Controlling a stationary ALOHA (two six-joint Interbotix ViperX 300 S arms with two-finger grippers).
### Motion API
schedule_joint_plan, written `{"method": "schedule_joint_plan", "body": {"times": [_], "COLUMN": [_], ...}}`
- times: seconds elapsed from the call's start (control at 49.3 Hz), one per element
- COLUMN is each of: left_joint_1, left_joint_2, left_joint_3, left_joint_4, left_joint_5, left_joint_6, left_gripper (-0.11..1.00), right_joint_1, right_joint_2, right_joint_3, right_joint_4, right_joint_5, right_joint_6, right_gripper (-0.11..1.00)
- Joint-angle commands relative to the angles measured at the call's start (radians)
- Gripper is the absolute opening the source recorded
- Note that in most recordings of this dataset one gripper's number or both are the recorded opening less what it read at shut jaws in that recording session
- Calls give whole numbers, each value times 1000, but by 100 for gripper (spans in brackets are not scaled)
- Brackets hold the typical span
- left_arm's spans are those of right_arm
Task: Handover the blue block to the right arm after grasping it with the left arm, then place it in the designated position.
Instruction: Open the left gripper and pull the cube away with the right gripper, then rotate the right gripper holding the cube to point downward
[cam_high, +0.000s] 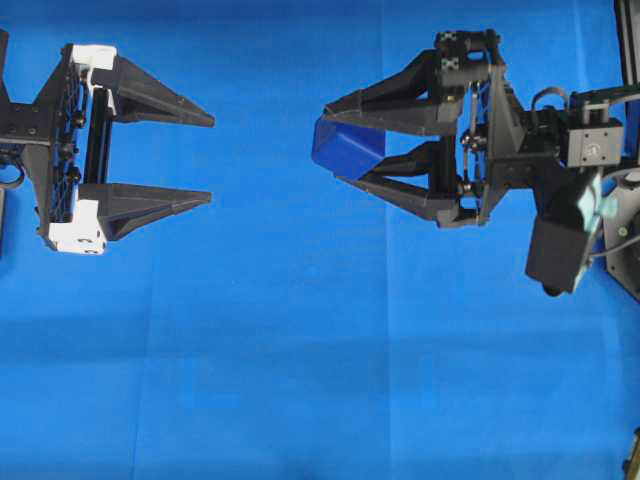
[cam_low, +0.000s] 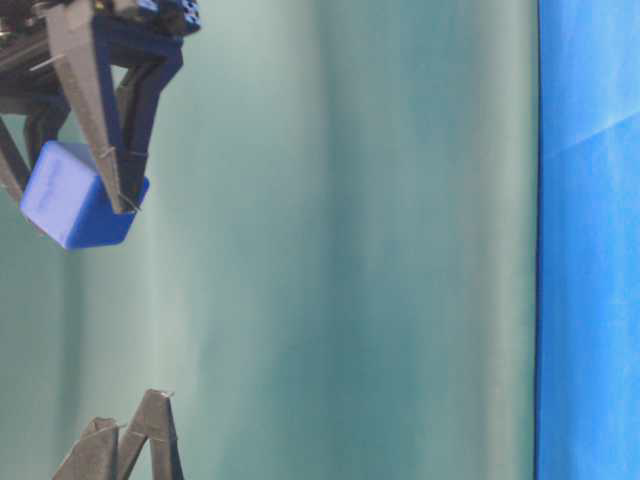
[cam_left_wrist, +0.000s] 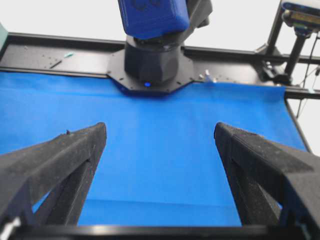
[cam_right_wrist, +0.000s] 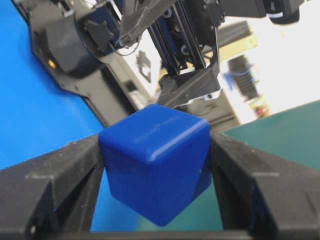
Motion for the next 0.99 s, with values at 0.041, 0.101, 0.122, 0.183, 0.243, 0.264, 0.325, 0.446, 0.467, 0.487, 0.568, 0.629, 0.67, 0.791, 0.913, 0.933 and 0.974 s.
{"method": "schedule_joint_plan", "body": {"times": [0.041,0.101,0.122,0.183,0.243,0.264,0.325,0.446,0.467,0.487,0.568,0.629,0.67,0.791,0.913,0.933,0.974], "left_joint_1": [3,3,3,3,3,3,3,3,3,3,3,3,3,3,3,3,3], "left_joint_2": [-23,-23,-23,-23,-23,-23,-23,-23,-23,-23,-23,-23,-23,-23,-23,-23,-23], "left_joint_3": [-14,-14,-12,-14,-12,-12,-12,-12,-14,-14,-14,-12,-14,-14,-14,-14,-14], "left_joint_4": [2,2,2,2,2,2,2,3,2,3,3,3,3,2,2,3,3], "left_joint_5": [-3,-2,-2,2,5,5,6,6,6,6,6,6,6,6,6,6,6], "left_joint_6": [5,5,5,5,5,5,5,5,5,5,5,5,5,5,5,5,5], "left_gripper": [93,93,93,93,93,93,93,93,93,93,93,93,93,93,93,93,93], "right_joint_1": [3,3,5,5,5,5,3,5,5,5,5,5,3,5,3,3,3], "right_joint_2": [-14,-15,-18,-21,-28,-29,-35,-41,-41,-41,-41,-44,-46,-55,-58,-60,-58], "right_joint_3": [-14,-11,-11,-9,-9,-11,-9,-9,-9,-11,-9,-11,-12,-11,-11,-11,-11], "right_joint_4": [38,49,49,51,51,51,51,51,51,51,52,51,49,49,49,49,49], "right_joint_5": [-3,3,6,15,28,32,46,72,75,81,104,132,144,158,161,160,161], "right_joint_6": [141,227,255,344,433,460,541,676,696,715,781,813,819,819,819,819,819], "right_gripper": [56,56,56,56,56,56,56,56,56,56,56,56,56,56,56,56,56]}}
